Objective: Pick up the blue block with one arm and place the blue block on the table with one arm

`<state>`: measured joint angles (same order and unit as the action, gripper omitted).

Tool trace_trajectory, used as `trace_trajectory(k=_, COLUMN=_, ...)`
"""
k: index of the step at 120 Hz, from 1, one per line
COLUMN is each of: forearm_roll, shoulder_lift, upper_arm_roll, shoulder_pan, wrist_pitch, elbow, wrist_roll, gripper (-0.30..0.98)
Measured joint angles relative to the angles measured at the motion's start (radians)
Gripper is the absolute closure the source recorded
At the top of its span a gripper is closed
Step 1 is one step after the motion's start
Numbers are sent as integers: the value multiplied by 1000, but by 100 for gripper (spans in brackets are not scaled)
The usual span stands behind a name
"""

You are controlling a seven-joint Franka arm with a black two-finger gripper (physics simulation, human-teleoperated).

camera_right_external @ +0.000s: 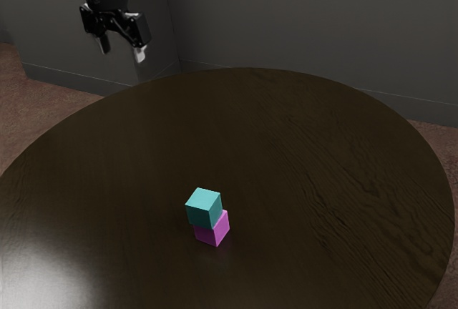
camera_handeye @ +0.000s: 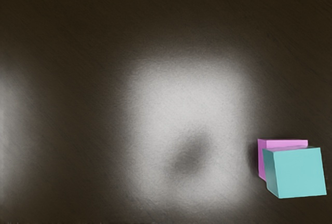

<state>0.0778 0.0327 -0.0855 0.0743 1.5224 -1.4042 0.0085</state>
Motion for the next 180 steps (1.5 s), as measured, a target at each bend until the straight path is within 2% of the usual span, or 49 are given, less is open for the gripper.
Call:
trace_trajectory(k=10, forearm_roll=13, shoulder_lift=1, upper_arm_roll=-3, shoulder_pan=-3, wrist_pitch=-10, elbow=6, wrist_roll=3, gripper=0)
trace_trajectory(k=24, forearm_roll=-3, shoulder_lift=5, upper_arm_roll=-5, shoulder_pan=-3, wrist_pitch=-24, elbow=26, wrist_roll=7, gripper=0)
trace_trajectory(k=33, forearm_roll=-12, shoulder_lift=6, upper_arm_roll=-10, shoulder_pan=8, wrist_pitch=-67, elbow=205, wrist_roll=9, gripper=0)
trace_trajectory(k=42, forearm_roll=-15, shoulder_lift=5, upper_arm_roll=-26, shoulder_pan=26, wrist_pitch=-102, elbow=269, wrist_roll=11, gripper=0)
trace_trajectory(k=89, forearm_roll=-18, shoulder_lift=101, upper_arm_roll=-38, shoulder_pan=-41, wrist_pitch=-132, elbow=276, wrist_roll=15, gripper=0)
trace_trajectory(k=106, forearm_roll=-21, shoulder_lift=95, upper_arm_roll=-41, shoulder_pan=-66, wrist_pitch=3, elbow=-4, wrist_roll=17, gripper=0)
trace_trajectory(k=127, forearm_roll=-29, shoulder_lift=92, upper_arm_roll=-99, shoulder_pan=-75, wrist_pitch=244, elbow=-314, wrist_roll=17, gripper=0)
trace_trajectory(k=154, forearm_roll=-43, shoulder_lift=38, upper_arm_roll=-146, shoulder_pan=-75, wrist_pitch=476, elbow=-538, wrist_roll=-2, gripper=0)
trace_trajectory(k=180, forearm_roll=-100, shoulder_lift=-3, upper_arm_roll=-157, shoulder_pan=-68, wrist_pitch=623, elbow=-682, wrist_roll=-33, gripper=0)
